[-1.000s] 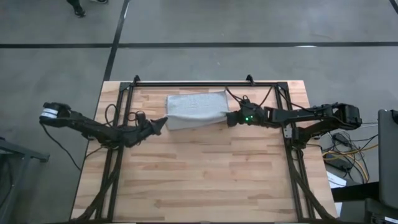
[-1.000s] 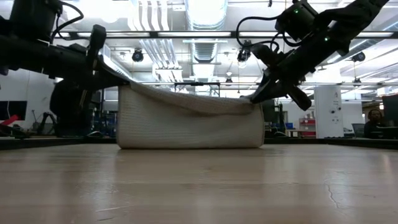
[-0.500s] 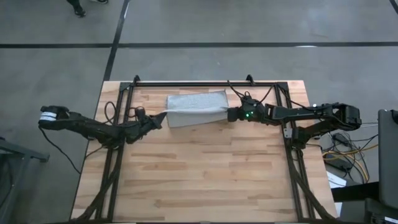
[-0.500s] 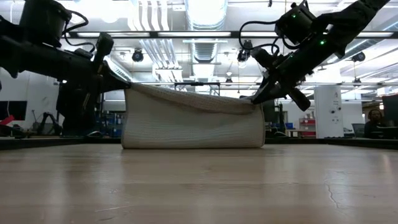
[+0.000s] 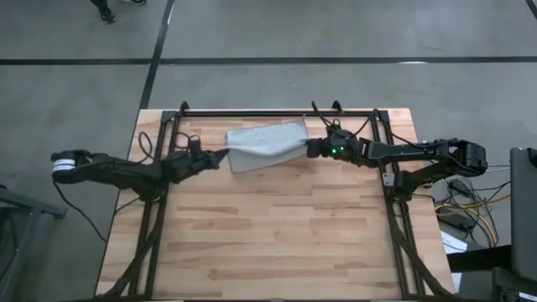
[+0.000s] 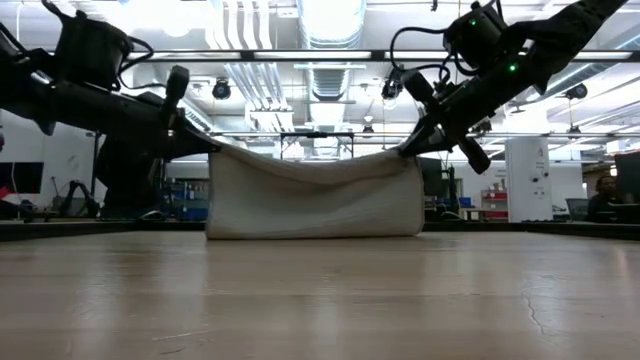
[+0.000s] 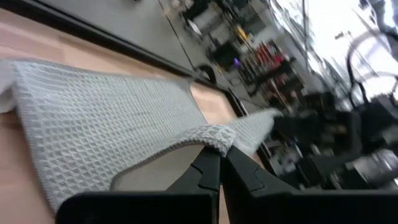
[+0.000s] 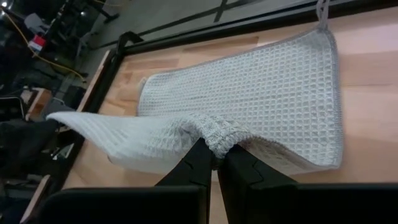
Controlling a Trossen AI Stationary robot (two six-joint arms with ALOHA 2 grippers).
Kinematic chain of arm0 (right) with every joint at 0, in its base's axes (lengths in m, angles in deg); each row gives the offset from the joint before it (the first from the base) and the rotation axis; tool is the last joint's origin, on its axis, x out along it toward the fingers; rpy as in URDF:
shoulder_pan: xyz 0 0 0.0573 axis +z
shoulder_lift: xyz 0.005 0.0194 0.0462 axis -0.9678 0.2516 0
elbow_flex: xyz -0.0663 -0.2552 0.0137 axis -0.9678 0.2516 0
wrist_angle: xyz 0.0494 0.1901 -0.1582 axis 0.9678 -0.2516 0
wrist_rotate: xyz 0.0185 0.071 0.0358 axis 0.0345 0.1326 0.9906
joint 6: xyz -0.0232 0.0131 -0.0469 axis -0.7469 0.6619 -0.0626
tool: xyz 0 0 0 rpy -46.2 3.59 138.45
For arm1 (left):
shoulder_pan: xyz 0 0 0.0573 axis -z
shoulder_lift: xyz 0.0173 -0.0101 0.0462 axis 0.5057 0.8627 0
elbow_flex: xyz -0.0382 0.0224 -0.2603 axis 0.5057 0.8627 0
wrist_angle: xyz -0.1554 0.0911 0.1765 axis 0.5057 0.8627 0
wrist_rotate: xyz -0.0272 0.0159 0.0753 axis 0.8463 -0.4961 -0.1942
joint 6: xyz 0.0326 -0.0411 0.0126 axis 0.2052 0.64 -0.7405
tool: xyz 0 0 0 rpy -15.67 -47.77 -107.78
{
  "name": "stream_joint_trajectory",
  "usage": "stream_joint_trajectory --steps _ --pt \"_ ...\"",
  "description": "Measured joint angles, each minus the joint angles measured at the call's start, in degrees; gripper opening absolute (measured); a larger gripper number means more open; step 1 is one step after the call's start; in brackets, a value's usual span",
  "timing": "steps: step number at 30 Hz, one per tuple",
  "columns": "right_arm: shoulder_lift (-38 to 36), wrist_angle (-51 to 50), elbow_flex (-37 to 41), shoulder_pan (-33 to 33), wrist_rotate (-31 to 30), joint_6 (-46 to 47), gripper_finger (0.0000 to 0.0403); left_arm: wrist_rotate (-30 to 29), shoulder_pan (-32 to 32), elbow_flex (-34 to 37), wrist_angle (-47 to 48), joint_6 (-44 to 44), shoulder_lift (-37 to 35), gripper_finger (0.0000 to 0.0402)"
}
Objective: Roll towel
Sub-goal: Fold the gray towel on the table
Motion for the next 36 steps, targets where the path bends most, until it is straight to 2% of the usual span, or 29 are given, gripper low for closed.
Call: stream_joint_trajectory --steps 3,6,13,19,21,28,32,36 --pt "0.0 -0.2 0.0 -0.2 -0.1 -0.4 0.0013 7.7 -2.9 0.0 -0.1 -2.2 0.0 0.0004" --pt "0.2 -0.3 0.0 -0.3 -0.1 -0.5 0.0013 12.6 -5.6 0.0 -0.2 -4.9 0.0 0.0004" --pt "7.2 1.0 0.0 -0.3 1.3 0.1 0.0013 15.0 -10.9 0.0 0.0 -8.4 0.0 0.0004" --pt "16.6 15.9 0.0 -0.4 2.1 -4.4 0.0013 16.9 -13.7 0.0 2.7 -9.8 0.0 0.0004" --pt "18.6 17.8 -1.3 -0.8 2.0 -4.9 0.0013 18.1 -14.3 0.0 3.7 -9.8 0.0 0.0004" --pt "21.5 6.2 -10.1 -2.4 1.3 -9.6 0.0013 19.2 -15.5 0.0 5.2 -12.4 1.4 0.0004" --pt "21.7 -5.1 -15.9 -2.5 -3.7 -11.8 0.0013 19.4 -16.5 0.0 5.0 -12.8 3.1 0.0004" --pt "21.6 -13.9 -20.8 -2.8 -7.6 -13.4 0.0013 22.6 -17.3 -1.1 4.2 -13.9 4.8 0.0004"
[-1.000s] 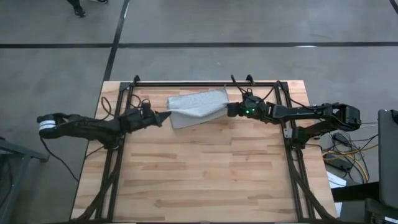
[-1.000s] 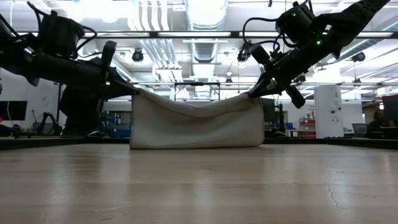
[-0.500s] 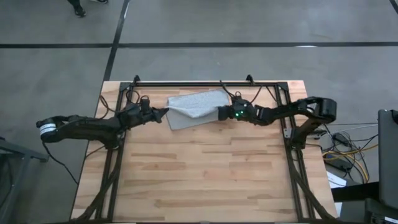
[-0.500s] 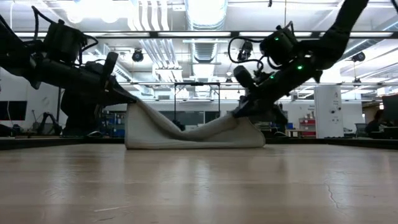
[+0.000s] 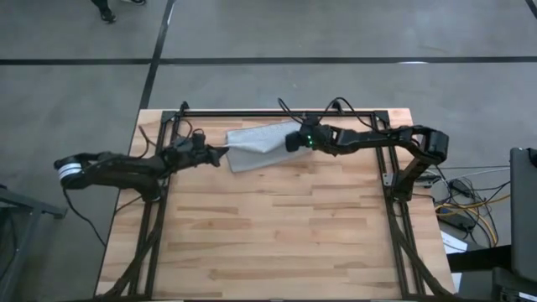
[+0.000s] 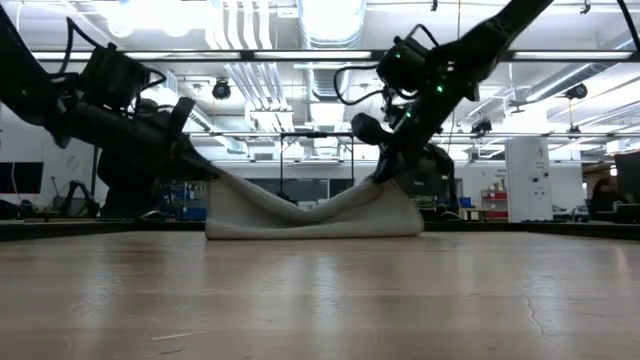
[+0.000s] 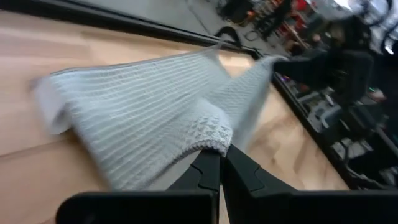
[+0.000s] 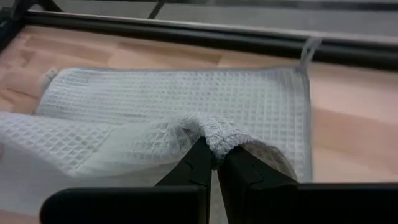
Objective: Roll towel
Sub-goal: Fold the gray towel on the table
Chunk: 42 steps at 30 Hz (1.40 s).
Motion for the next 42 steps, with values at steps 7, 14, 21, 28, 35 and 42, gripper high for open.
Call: stream_joint_trajectory --steps 7,14,21,28,35,42 --pt "0.0 -0.3 -2.8 -0.4 0.0 -3.7 0.0013 4.9 -1.7 -5.7 -0.7 -6.3 5.6 0.0004" --pt "0.0 -0.6 -2.2 -1.1 -1.5 -3.8 0.0013 9.2 -4.7 -11.6 -0.2 -10.6 15.3 0.0004" --pt "-0.2 -1.7 -1.8 -2.4 -1.8 -4.3 0.0013 9.1 -7.2 -13.7 -0.2 -10.7 19.0 0.0004" --pt "-0.4 -1.7 -1.8 -3.5 -4.4 -4.8 0.0013 8.5 -8.4 -13.1 1.8 -13.0 16.3 0.0004" --pt "-0.4 0.8 -1.8 -4.9 -4.2 -4.8 0.0013 8.3 -9.3 -13.1 5.2 -13.3 15.7 0.0004" --pt "-0.4 5.5 -1.8 -6.1 -4.1 -6.7 0.0013 8.3 -9.5 -13.1 7.3 -13.9 15.7 0.0004"
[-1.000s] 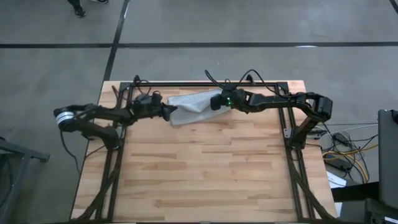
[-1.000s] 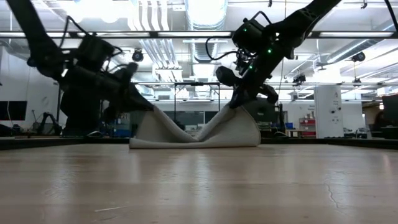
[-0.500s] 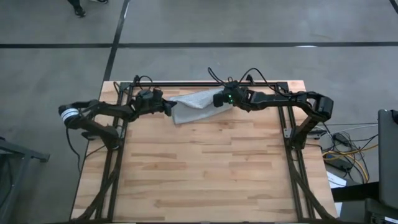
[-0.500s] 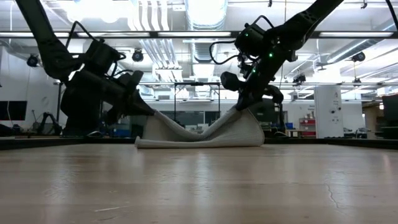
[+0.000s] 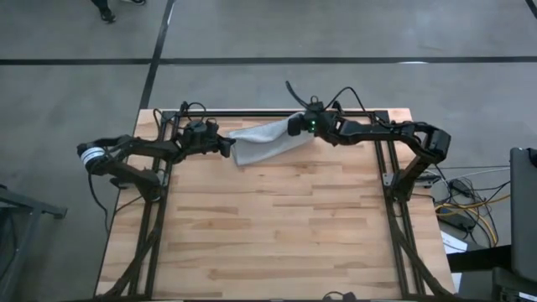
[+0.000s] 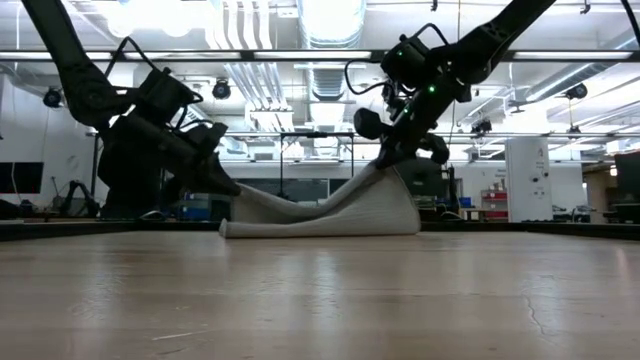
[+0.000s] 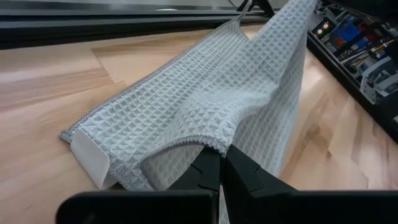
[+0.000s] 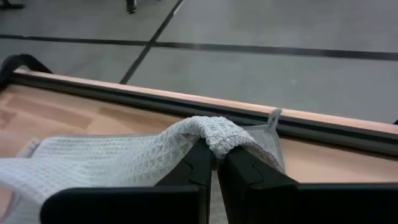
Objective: Roll towel
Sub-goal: Fold the gray towel on the table
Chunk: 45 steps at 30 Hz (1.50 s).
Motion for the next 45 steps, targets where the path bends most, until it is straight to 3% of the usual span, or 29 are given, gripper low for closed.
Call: stream_joint_trajectory --steps 18,23,29,45 --pt "0.0 -1.6 0.0 -0.8 -2.8 -0.8 0.0013 -3.4 -0.4 0.0 0.8 0.3 0.0 0.0004" --pt "0.0 0.2 0.0 -1.4 1.4 -1.7 0.0013 -4.8 -0.4 0.0 2.5 1.8 0.0 0.0004" --pt "0.0 0.5 0.0 -1.5 2.2 -3.6 0.0013 -4.7 -0.4 0.0 2.7 4.9 0.0 0.0005" --pt "0.0 0.5 0.0 -1.5 3.3 -3.6 0.0013 -5.1 -0.4 0.0 5.0 8.0 0.0 0.0053"
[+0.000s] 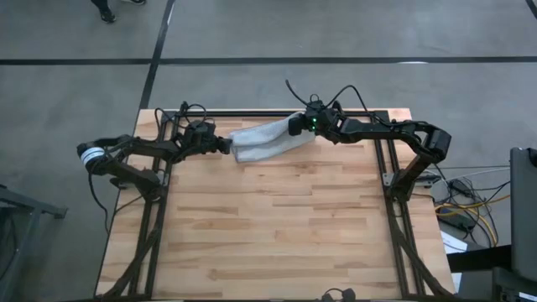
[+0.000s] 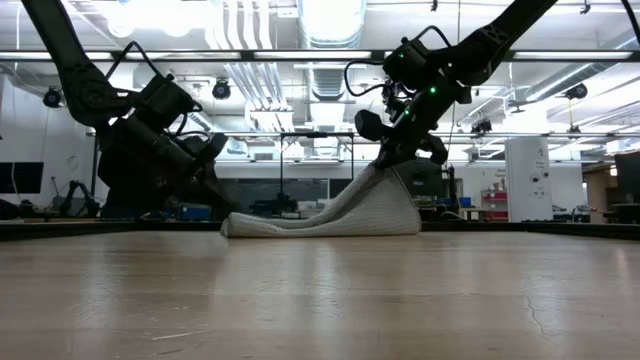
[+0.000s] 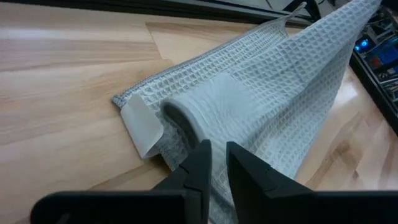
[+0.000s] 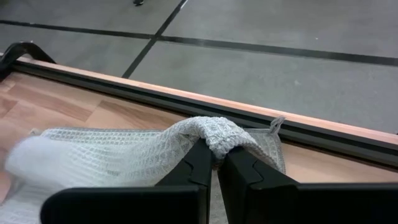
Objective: Roll towel
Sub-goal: Fold the gray towel on the table
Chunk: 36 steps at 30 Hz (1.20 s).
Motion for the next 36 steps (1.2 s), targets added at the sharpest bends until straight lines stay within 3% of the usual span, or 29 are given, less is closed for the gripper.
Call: stream_joint_trajectory --steps 9,15,23,30,36 --pt "0.0 0.0 0.0 0.0 0.1 -0.2 0.0013 0.7 0.0 0.0 0.4 6.2 0.0 0.0103" --pt "0.0 0.0 0.0 0.0 0.1 -0.6 0.0013 9.2 0.0 -0.1 0.3 7.5 0.0 0.0115" --pt "0.0 0.0 0.0 0.0 0.1 -2.8 0.0013 14.0 1.8 -0.1 -0.4 3.6 0.0 0.0116" --pt "0.0 0.0 0.0 0.0 0.4 -4.9 0.0013 10.0 4.0 -0.1 -1.1 -5.5 -0.1 0.0116" --pt "0.0 0.0 0.0 0.0 2.8 -5.2 0.0013 4.1 3.9 -0.1 -1.1 -6.7 -0.1 0.0116"
